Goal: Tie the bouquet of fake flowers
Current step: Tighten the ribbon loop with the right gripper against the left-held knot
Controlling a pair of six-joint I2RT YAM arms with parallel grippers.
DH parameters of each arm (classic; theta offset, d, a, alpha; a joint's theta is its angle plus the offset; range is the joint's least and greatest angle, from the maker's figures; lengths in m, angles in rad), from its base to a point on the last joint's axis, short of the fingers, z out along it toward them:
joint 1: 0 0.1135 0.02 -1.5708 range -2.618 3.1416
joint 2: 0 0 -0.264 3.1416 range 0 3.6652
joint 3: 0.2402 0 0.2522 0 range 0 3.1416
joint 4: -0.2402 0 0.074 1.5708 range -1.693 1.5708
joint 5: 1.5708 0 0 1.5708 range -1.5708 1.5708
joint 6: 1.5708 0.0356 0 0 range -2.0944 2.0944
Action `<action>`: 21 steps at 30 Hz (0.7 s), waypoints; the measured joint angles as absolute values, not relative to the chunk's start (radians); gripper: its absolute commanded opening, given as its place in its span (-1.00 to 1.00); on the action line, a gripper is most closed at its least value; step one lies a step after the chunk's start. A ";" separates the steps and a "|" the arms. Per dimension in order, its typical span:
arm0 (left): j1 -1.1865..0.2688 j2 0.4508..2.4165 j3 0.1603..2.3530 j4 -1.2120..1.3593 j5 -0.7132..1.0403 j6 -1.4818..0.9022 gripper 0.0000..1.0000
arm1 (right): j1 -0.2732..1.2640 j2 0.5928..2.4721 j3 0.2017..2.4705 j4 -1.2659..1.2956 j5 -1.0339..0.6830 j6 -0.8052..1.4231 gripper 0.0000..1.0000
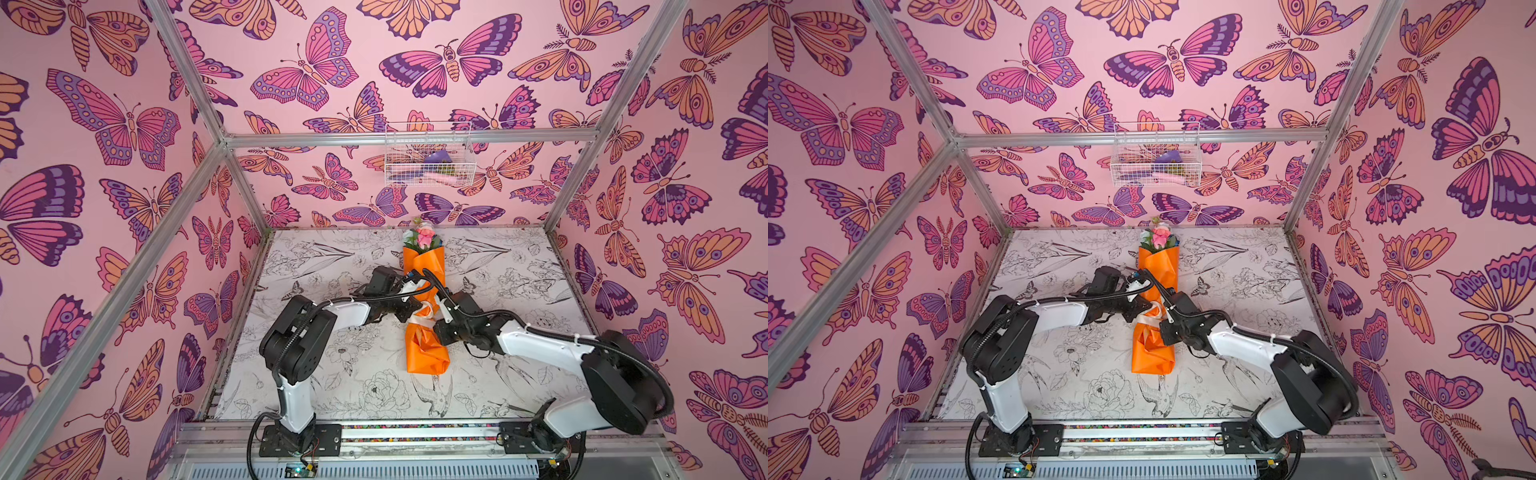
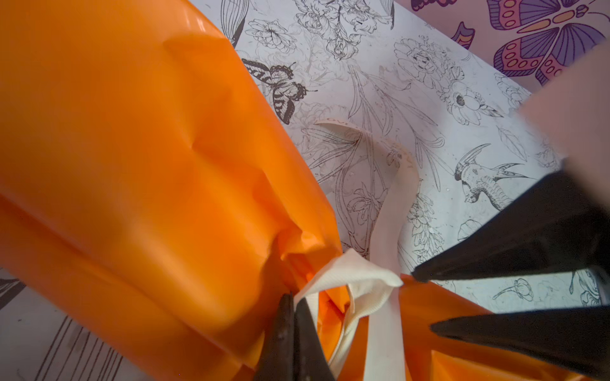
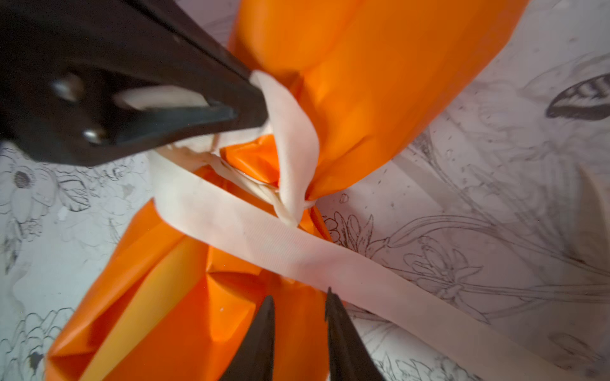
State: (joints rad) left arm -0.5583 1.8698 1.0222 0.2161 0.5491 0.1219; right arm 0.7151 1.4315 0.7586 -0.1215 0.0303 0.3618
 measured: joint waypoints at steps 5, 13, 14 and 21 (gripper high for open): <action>-0.558 1.870 1.022 0.216 0.550 0.122 -1.00 | 0.670 1.359 0.758 -0.131 0.022 0.320 -0.02; -0.558 1.870 1.022 0.218 0.554 0.123 -1.00 | 0.550 1.456 0.742 -0.083 -0.192 0.260 0.00; -0.558 1.870 1.022 0.218 0.554 0.123 -1.00 | 0.544 1.472 0.742 -0.076 -0.215 0.253 0.01; -0.558 1.870 1.022 0.226 0.561 0.126 -1.00 | 0.527 1.581 0.754 -0.045 -0.338 0.197 0.04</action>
